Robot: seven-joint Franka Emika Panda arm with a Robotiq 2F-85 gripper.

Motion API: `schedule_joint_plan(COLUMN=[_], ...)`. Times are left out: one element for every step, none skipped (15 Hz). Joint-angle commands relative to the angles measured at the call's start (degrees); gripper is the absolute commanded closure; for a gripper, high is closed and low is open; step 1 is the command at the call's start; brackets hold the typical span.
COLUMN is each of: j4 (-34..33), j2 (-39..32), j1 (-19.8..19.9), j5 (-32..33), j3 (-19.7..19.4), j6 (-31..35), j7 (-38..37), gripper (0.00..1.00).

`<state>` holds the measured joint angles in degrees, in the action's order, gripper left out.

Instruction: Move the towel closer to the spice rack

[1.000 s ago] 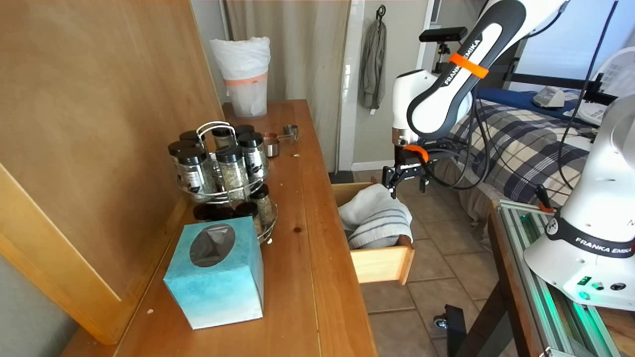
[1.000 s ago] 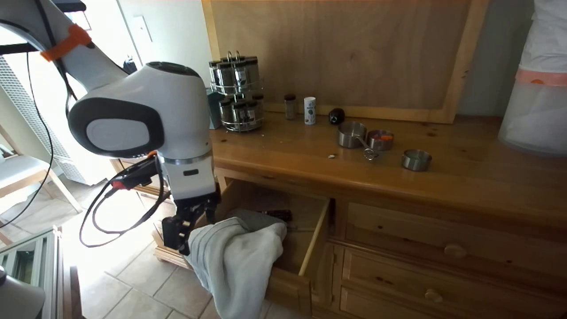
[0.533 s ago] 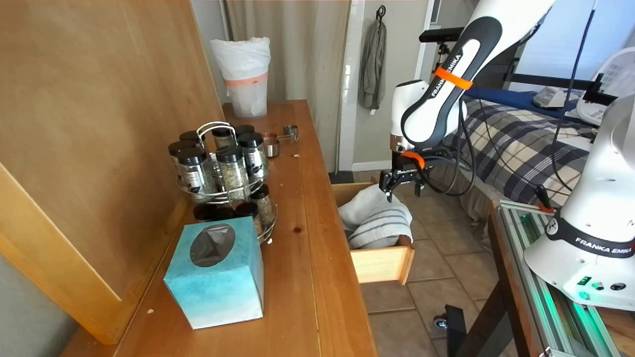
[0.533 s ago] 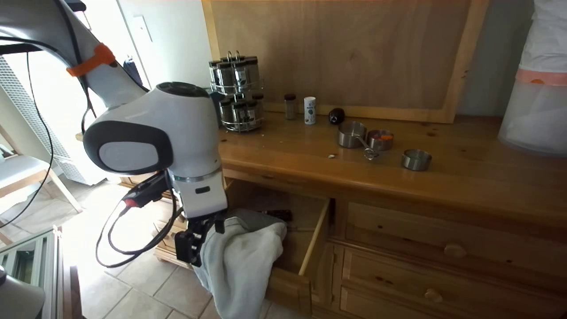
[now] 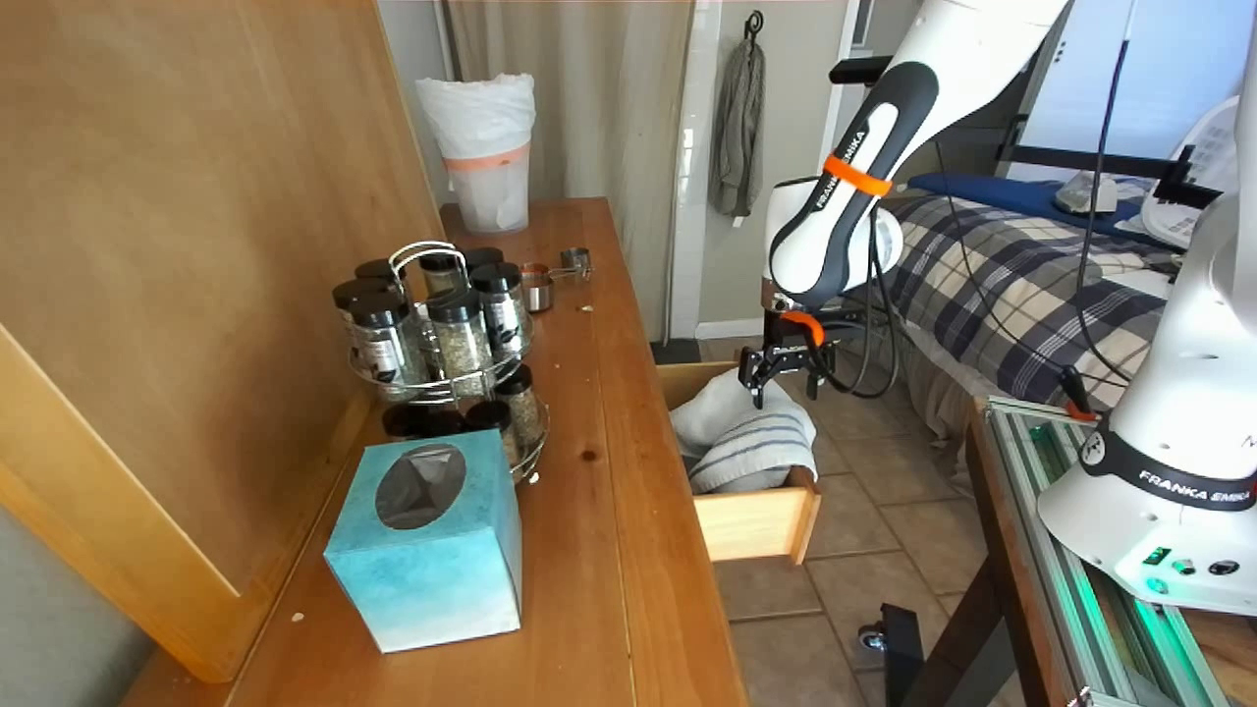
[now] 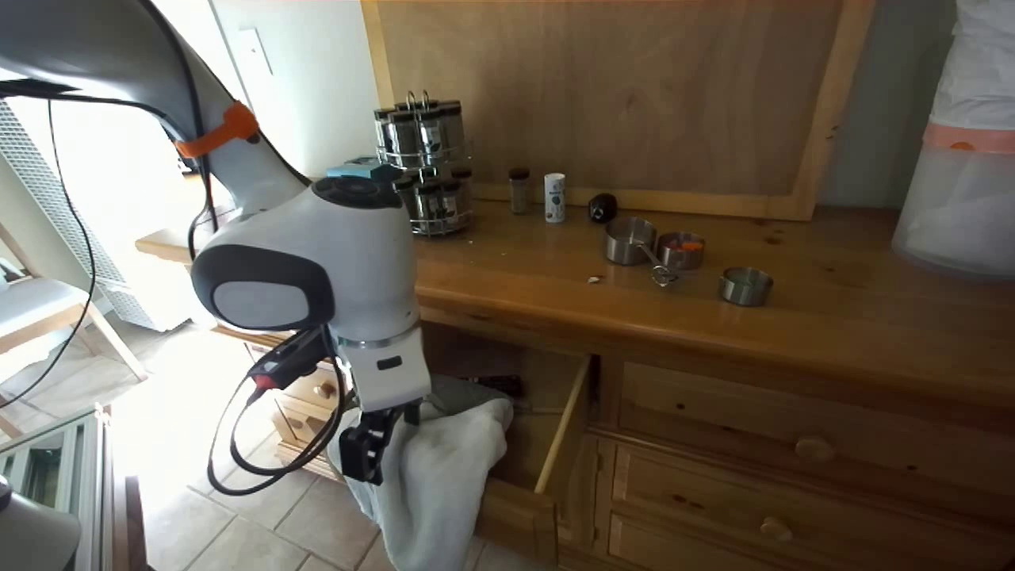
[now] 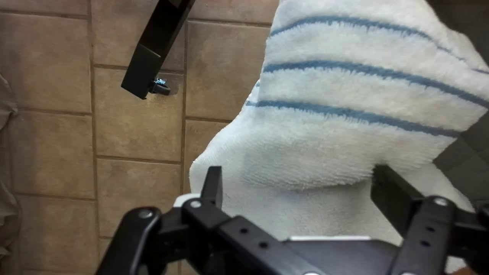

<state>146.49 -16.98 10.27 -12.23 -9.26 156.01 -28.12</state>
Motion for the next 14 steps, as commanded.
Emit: schedule_joint_plan(j4=[-3.0,-3.4,-3.8,-4.2,-4.6,-5.0,-5.3,-5.5,-5.6,-5.7,-5.6,-5.4,-5.1,-4.8], j2=[-4.2,-4.8,-5.4,-5.8,-6.3,-6.7,-7.3,-7.6,-7.8,-7.9,-7.8,-7.5,-6.8,-6.3], j1=[-0.1,-0.1,-0.1,-0.1,0.0,-0.2,-0.5,-0.6,-0.6,-0.6,-0.7,-0.7,-0.8,-0.9], j5=[-3.9,-4.4,-4.7,-5.0,-5.3,-5.0,-4.6,-4.5,-4.5,-4.5,-4.5,-4.7,-4.7,-4.7], j3=[0.6,0.7,0.8,0.9,0.9,0.7,0.4,0.3,0.3,0.4,0.4,0.5,0.7,0.7], j6=[1.0,1.0,1.1,1.0,0.9,0.7,0.8,0.7,0.7,0.6,0.5,0.5,0.6,0.4], j7=[2.8,3.2,3.5,3.7,3.9,3.8,3.6,3.5,3.5,3.6,3.6,3.7,3.8,3.8], gripper=[0.0,0.0,0.0,0.0,0.0,0.17,0.26,0.34,0.41,0.48,0.56,0.62,0.7,0.76])
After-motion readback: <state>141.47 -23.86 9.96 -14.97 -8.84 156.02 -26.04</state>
